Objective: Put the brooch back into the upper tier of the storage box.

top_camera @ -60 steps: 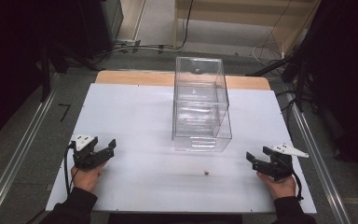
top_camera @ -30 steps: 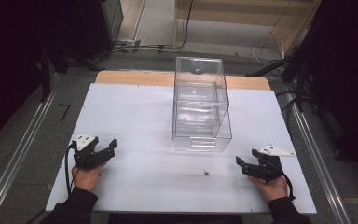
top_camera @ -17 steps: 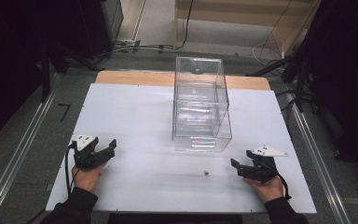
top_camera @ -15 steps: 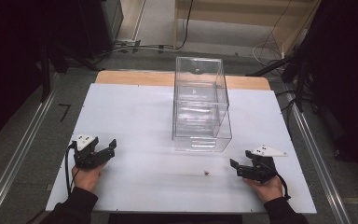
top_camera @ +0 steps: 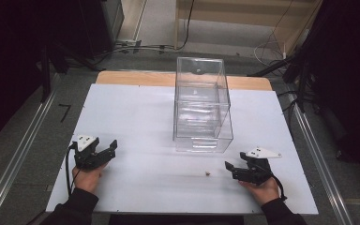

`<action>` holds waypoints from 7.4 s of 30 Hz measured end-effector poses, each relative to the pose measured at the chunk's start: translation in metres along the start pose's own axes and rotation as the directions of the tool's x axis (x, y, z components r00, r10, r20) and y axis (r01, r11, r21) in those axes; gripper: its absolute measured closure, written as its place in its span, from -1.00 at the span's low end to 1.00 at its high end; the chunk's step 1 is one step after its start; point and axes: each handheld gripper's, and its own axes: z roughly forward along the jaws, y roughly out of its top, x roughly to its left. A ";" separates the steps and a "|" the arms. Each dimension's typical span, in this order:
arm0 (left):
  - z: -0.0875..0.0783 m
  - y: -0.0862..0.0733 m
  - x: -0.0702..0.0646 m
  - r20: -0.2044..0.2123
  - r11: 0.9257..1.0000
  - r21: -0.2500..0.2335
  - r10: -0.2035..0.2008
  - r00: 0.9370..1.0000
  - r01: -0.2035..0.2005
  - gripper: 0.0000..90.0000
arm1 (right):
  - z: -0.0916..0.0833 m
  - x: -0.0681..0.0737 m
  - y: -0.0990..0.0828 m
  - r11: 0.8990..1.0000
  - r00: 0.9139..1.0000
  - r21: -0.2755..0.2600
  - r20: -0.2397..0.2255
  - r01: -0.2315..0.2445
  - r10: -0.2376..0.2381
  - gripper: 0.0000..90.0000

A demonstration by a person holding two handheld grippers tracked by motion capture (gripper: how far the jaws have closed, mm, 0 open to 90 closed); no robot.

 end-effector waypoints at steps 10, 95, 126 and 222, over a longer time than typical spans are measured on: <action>0.000 0.000 0.000 0.002 1.000 0.001 0.002 1.000 -0.002 -0.35 | 0.004 0.013 0.002 1.000 0.999 -0.001 -0.036 0.023 -0.023 -0.47; 0.000 0.000 0.000 0.005 1.000 0.004 0.000 1.000 0.000 -0.35 | 0.024 0.063 -0.001 0.978 0.968 0.024 -0.152 0.206 -0.200 0.67; -0.001 0.001 0.000 0.008 1.000 -0.005 -0.006 1.000 0.006 -0.35 | 0.005 0.034 0.006 0.998 0.994 -0.022 -0.096 0.051 -0.053 0.74; 0.001 0.001 0.000 0.008 1.000 0.007 0.002 1.000 -0.002 -0.34 | -0.073 0.009 0.068 0.968 0.999 -0.249 -0.047 0.009 -0.022 0.74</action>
